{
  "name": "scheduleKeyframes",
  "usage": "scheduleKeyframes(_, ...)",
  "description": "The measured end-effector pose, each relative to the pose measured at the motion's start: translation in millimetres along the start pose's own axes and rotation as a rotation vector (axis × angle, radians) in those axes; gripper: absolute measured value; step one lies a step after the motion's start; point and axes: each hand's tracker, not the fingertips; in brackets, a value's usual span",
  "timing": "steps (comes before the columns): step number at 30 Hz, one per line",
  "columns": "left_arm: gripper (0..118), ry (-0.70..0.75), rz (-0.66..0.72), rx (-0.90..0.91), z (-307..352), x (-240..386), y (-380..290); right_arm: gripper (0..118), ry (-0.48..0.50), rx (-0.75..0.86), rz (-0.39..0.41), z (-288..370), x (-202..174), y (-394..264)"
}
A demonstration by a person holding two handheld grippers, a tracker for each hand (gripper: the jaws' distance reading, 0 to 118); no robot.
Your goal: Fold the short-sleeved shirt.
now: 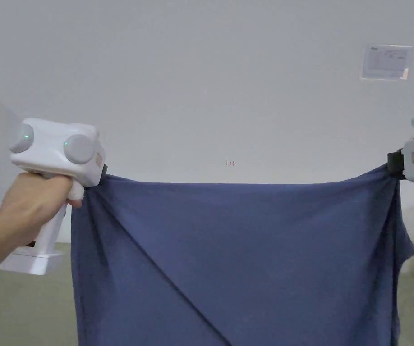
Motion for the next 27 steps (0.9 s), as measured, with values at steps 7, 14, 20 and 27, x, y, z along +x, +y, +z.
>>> scheduleKeyframes(7, 1, 0.057, -0.022, 0.033, -51, 21, 52, 0, -0.035, 0.011, 0.022, -68, -5, 32)
scheduleKeyframes(14, 1, 0.106, -0.057, 0.070, -110, 50, 82, 0, -0.078, 0.021, 0.018, -139, -4, 55)
scheduleKeyframes(20, 1, 0.144, -0.079, 0.056, -169, 69, 74, 0, -0.090, -0.008, -0.017, -191, -10, 33)
scheduleKeyframes(27, 1, 0.115, -0.093, -0.033, -238, 89, -3, 0, -0.083, -0.116, 0.011, -236, -20, -51)
